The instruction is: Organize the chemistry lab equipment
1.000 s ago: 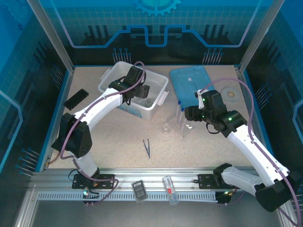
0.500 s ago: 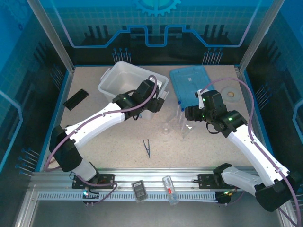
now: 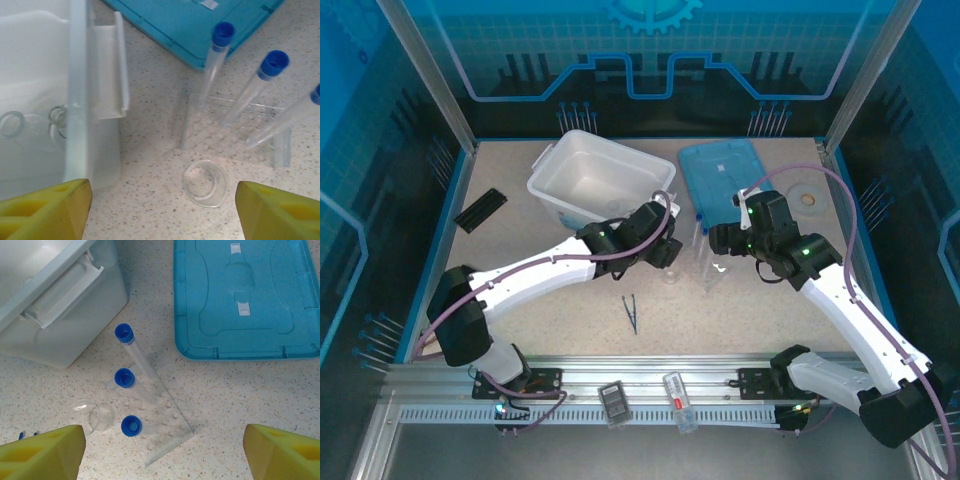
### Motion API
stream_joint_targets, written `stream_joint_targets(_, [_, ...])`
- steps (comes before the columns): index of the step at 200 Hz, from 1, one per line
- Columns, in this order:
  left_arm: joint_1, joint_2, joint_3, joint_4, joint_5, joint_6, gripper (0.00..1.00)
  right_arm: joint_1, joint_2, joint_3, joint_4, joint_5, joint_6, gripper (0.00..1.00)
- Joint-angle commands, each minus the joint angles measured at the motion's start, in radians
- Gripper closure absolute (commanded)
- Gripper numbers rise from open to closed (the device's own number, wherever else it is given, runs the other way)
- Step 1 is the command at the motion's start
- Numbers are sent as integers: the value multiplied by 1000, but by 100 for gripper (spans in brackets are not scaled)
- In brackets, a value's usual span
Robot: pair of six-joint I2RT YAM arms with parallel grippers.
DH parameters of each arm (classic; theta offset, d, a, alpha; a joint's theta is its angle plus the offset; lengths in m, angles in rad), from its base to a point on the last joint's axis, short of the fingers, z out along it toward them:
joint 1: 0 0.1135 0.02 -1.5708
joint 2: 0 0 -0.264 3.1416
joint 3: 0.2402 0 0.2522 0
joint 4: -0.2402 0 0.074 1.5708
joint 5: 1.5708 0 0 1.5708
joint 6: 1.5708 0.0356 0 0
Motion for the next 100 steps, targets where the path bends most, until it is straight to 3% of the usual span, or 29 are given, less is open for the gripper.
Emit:
stream_joint_targets(1, [-23, 30, -22, 37, -2, -66, 23, -9, 3, 1, -5, 18, 8, 16])
stream_joint_targets(100, [-36, 184, -31, 73, 71, -182, 23, -9, 8, -3, -2, 6, 6, 16])
